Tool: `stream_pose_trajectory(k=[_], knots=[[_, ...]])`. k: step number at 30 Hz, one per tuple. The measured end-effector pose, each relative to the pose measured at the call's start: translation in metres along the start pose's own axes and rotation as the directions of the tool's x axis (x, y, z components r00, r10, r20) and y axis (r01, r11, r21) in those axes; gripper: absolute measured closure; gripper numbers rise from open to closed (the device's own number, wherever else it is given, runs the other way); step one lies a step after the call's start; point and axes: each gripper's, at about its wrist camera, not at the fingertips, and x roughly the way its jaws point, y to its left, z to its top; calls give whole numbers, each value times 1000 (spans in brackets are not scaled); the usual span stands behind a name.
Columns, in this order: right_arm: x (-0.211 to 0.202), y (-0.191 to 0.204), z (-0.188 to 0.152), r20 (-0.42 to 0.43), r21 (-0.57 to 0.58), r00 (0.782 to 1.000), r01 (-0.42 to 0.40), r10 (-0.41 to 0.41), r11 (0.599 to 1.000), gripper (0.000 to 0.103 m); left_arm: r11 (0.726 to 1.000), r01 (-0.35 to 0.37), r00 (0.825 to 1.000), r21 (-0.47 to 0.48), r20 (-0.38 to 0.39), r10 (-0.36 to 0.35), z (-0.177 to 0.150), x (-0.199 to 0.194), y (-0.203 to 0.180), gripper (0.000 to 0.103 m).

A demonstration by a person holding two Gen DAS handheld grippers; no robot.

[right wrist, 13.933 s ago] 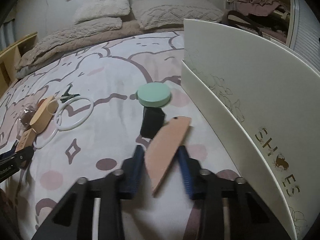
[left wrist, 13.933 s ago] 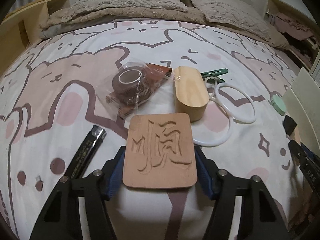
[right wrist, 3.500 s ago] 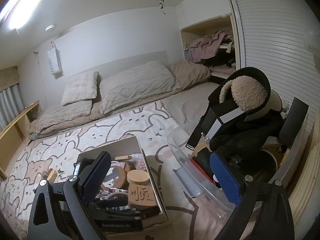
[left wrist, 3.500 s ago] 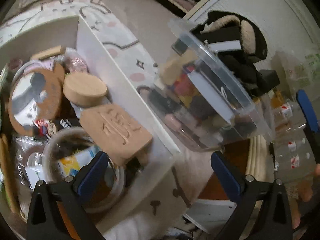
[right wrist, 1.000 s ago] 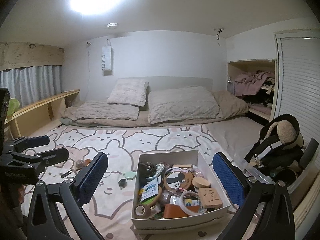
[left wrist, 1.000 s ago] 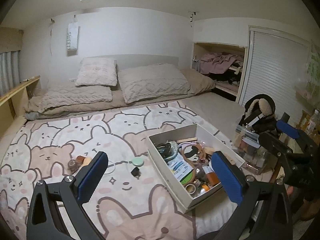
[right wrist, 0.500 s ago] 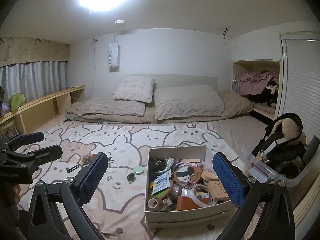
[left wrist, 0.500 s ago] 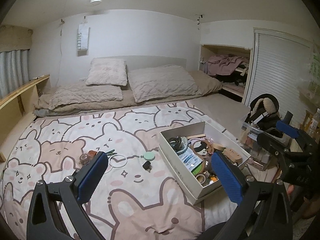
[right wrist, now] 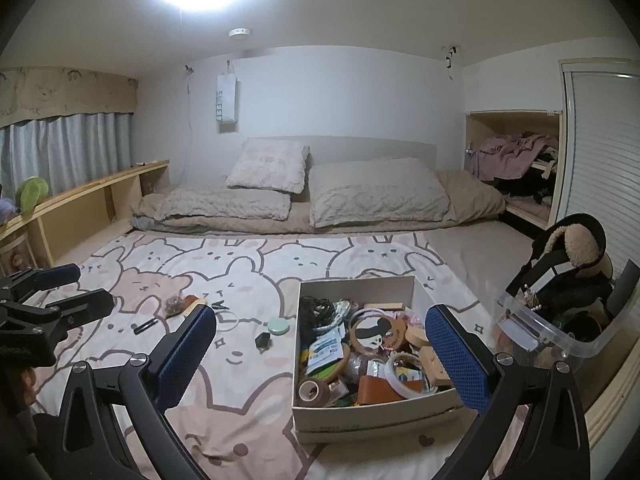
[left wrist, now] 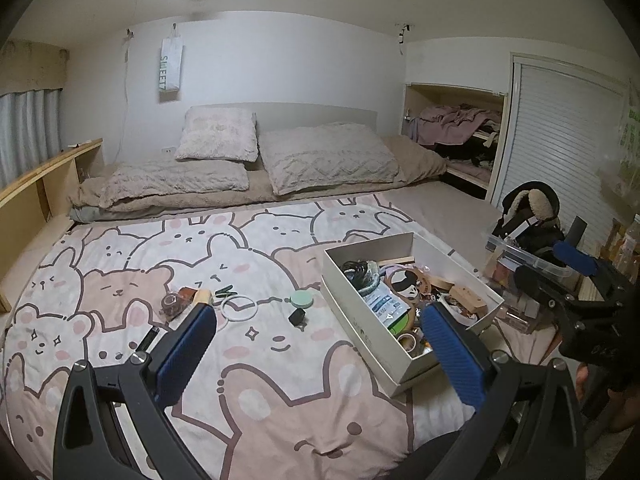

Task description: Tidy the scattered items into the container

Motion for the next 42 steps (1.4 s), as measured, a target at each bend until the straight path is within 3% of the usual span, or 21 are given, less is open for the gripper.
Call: stream_pose_trajectory(k=[42], knots=[[13, 10, -11, -51, -7, 999, -9, 9, 1000, 0, 1000, -29, 999, -5, -44, 29, -12, 15, 8, 0]])
